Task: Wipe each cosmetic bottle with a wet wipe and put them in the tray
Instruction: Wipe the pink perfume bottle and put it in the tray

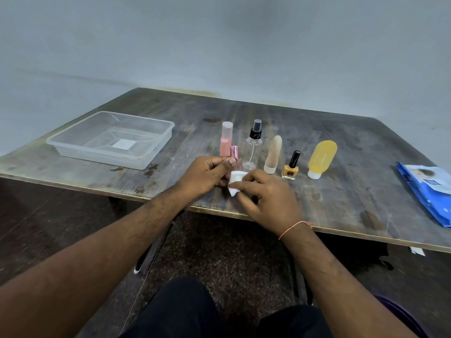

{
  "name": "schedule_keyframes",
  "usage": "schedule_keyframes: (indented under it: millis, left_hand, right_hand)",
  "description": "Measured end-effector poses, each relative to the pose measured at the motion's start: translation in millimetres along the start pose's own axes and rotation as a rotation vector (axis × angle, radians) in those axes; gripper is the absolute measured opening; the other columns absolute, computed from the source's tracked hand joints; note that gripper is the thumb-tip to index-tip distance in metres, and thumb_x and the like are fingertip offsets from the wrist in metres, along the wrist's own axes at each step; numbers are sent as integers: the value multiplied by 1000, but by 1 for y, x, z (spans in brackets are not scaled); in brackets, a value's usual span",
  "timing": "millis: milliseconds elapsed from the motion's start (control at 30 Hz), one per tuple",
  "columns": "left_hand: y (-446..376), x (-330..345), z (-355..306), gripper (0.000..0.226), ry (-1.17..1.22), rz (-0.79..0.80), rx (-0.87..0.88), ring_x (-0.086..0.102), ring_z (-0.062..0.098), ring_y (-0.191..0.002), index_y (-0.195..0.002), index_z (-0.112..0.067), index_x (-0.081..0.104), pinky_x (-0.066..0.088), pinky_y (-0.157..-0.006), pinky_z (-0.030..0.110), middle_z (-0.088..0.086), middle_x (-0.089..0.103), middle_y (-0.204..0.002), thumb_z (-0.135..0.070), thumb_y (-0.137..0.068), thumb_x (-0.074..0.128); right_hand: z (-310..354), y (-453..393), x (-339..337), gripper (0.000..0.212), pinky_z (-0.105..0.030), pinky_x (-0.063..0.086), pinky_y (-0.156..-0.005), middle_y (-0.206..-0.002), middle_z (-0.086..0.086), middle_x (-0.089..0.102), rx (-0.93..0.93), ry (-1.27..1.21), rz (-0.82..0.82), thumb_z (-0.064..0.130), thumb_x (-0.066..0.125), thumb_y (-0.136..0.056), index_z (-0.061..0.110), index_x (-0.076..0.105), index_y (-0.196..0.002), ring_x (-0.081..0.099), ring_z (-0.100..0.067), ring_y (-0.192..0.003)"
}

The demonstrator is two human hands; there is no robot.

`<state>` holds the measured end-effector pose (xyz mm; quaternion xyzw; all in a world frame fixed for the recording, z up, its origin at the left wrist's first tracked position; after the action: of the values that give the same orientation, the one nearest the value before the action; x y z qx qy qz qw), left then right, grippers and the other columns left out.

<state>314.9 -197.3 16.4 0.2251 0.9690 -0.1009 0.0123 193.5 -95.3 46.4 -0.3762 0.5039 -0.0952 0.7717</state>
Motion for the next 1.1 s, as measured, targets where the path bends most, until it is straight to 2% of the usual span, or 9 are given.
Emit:
schedule_keyframes:
  millis: [233,333,433,500,600,667,833,1000,1100]
  left_hand:
    - [2,2,-3,24,5,29,7,79,32,-106,-114,-17,81,66,-91,43,14,82,-108,-28,-109,61]
    - [2,2,-2,25,14,21,-4,80,29,-98,-111,-17,82,67,-90,43,17,82,-106,-32,-106,63]
    - [0,-1,-1,22,-7,-5,3,77,22,-89,-98,-28,84,63,-90,42,15,82,-99,-32,-106,64]
    - [0,-2,-1,25,-37,-14,8,77,19,-90,-94,-32,84,63,-89,38,10,82,-97,-32,-108,62]
    - [0,-1,-3,25,-83,6,11,78,14,-94,-101,-33,81,63,-85,30,1,84,-100,-33,-109,59]
    - [1,2,-4,25,-104,31,15,78,11,-96,-106,-33,80,63,-81,25,-8,83,-103,-31,-111,56]
    - [1,4,-5,27,-112,61,31,78,14,-98,-115,-35,77,62,-78,25,3,82,-117,-28,-114,50]
    - [0,7,-3,29,-126,95,41,77,13,-107,-128,-44,68,59,-79,25,-4,80,-123,-29,-116,46]
    - [0,10,-1,30,-114,124,39,76,10,-108,-141,-33,64,60,-82,23,-3,79,-123,-25,-114,52]
  right_hand:
    - [-2,0,-12,28,-37,58,-63,-110,6,70,16,-16,-114,23,74,-98,32,79,-124,71,-18,-81]
    - [-4,-1,-7,22,-34,57,-65,-105,9,70,33,-33,-49,27,74,-94,31,83,-113,68,-14,-80]
    - [-3,-1,3,20,-37,57,-66,-93,10,69,38,20,34,37,70,-89,29,86,-98,67,-14,-77]
    - [-8,-1,3,21,-37,58,-69,-91,10,72,80,-12,24,37,68,-89,29,86,-95,69,-14,-77]
    - [-19,-2,-4,13,-34,58,-72,-93,11,75,158,-105,-40,26,76,-90,28,86,-98,68,-8,-76]
    - [-26,-1,-8,17,-32,58,-74,-94,11,75,206,-154,-85,19,76,-91,27,85,-102,68,-7,-76]
    - [-34,-1,-14,25,-31,59,-79,-111,13,76,245,-209,-163,14,75,-95,27,84,-115,71,-4,-88]
    - [-24,-1,-18,37,-25,58,-81,-124,9,73,162,-134,-188,13,71,-98,26,76,-133,71,-7,-99]
    - [-24,-1,-18,38,-24,57,-82,-123,9,74,163,-142,-194,10,73,-97,25,76,-132,71,-7,-99]
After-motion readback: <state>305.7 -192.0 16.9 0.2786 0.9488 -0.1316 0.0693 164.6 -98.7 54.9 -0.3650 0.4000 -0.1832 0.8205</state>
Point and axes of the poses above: each hand's wrist, its own y-axis away from the middle knuckle, its own x-axis out of the palm, z = x × y, the point moved 10 cm from there along -y, towards the middle knuckle
